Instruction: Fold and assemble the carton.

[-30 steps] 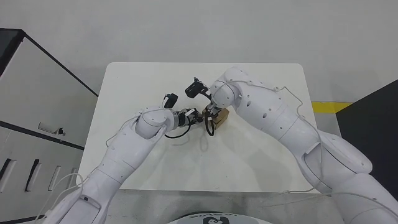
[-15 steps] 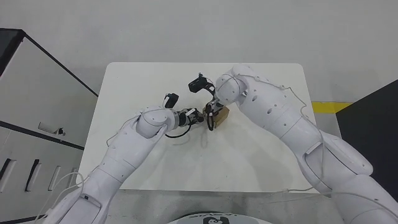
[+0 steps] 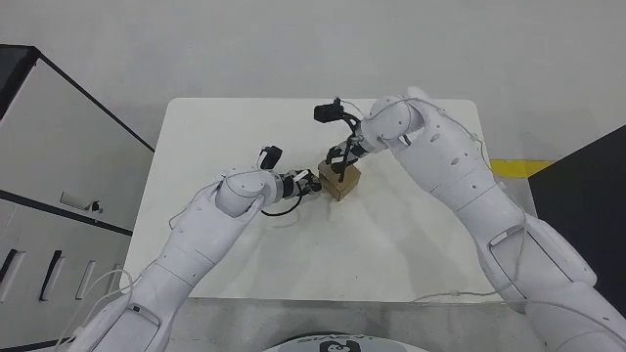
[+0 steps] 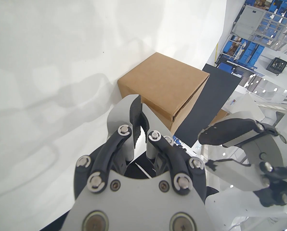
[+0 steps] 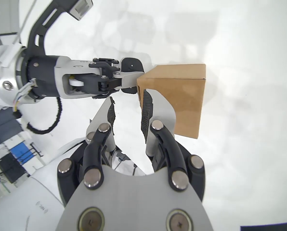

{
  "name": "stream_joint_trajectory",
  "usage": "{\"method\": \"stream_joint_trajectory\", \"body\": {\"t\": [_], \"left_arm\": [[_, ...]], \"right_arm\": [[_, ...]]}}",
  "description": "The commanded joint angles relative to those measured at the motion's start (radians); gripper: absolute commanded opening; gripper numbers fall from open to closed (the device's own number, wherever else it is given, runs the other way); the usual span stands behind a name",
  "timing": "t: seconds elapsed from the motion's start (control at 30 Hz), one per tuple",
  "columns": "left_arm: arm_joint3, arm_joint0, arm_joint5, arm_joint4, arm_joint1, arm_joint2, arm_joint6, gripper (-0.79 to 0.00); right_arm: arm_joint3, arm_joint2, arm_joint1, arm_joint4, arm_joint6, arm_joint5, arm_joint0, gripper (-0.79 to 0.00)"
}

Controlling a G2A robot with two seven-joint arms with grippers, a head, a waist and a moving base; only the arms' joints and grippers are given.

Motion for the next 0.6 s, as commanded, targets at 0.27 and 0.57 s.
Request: {"method": "stream_joint_trajectory", "body": {"t": [0.27,0.57], "left_arm": [[-0.009,0.001,0.01,0.0,-0.003,0.003,0.01,-0.785],[-0.01,0.001,0.011,0.0,-0.003,0.003,0.011,-0.739]], "right_arm": [[0.024,0.2,0.042,0.209,-0.063,0.059,-0.07,-0.785],[0.003,0.191,0.045,0.196,-0.089,0.058,-0.092,-0.785]]}}
